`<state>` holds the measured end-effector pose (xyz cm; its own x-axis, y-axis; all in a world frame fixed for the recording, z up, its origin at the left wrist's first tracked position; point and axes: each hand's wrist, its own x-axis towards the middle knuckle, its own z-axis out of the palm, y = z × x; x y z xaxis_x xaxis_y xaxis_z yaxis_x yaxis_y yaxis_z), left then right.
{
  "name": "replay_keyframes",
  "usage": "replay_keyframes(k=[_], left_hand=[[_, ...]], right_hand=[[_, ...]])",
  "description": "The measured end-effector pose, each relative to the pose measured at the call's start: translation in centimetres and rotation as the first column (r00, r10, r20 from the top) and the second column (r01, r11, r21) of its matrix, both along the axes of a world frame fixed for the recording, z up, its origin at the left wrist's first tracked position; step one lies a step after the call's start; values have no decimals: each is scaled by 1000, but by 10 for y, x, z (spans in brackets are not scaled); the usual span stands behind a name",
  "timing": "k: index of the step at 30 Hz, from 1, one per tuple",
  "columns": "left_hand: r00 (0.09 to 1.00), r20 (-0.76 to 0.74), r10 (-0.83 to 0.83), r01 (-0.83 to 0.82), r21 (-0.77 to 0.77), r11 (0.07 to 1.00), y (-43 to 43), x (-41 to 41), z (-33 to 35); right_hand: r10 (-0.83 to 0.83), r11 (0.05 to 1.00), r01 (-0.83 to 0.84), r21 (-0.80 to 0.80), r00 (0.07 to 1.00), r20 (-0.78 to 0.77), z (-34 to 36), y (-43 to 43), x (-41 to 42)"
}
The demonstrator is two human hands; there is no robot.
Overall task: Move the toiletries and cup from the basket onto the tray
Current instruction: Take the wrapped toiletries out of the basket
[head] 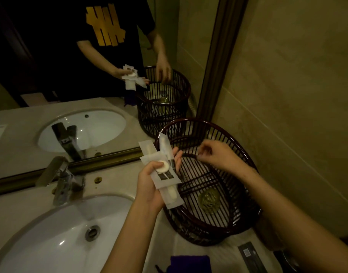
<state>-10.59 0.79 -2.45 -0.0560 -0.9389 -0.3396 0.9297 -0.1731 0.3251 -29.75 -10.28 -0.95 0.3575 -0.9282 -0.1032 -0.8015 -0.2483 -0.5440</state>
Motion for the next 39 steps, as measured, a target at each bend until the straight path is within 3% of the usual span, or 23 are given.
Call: replay_keyframes(k=[3, 6, 10, 13, 20, 25, 29, 33, 36, 39], left_hand=[[1000, 10, -2, 2, -6, 1000, -1, 0, -2], [1000, 11, 2, -2, -13, 1000, -2, 0, -1], [1000, 13, 7, -6, -9, 1000, -3, -2, -1], [1000, 20, 6, -5, -5, 1000, -3, -1, -1], [999, 1, 34, -34, 10, 999, -3, -2, 1], [1000, 2, 31, -31, 16, 999, 2, -5, 8], [997, -35, 69, -69, -7, 998, 13, 2, 20], [985, -51, 167, -169, -33, 985, 33, 26, 26], [971, -16, 240, -241, -78, 968, 50, 53, 26], [963, 15, 268, -265, -107, 958, 71, 86, 28]], right_hand=[[139, 950, -7, 312, 905, -403, -49, -2, -12], [320, 863, 3, 506, 771, -550, -91, 6, -4], [388, 784, 74, 617, 716, -580, -114, 8, 9], [420, 841, -12, 541, 645, -639, -125, 13, 12], [374, 875, -88, 477, 748, -549, -103, -4, 15], [167, 941, -53, 334, 931, -323, -72, -15, 6], [27, 956, -55, 288, 995, 100, -39, -10, -5], [-151, 970, 60, 236, 910, 387, -6, 13, 2], [-210, 970, 75, 229, 732, 648, 20, 42, 22], [-194, 966, -28, 258, 581, 790, 41, 76, 55]])
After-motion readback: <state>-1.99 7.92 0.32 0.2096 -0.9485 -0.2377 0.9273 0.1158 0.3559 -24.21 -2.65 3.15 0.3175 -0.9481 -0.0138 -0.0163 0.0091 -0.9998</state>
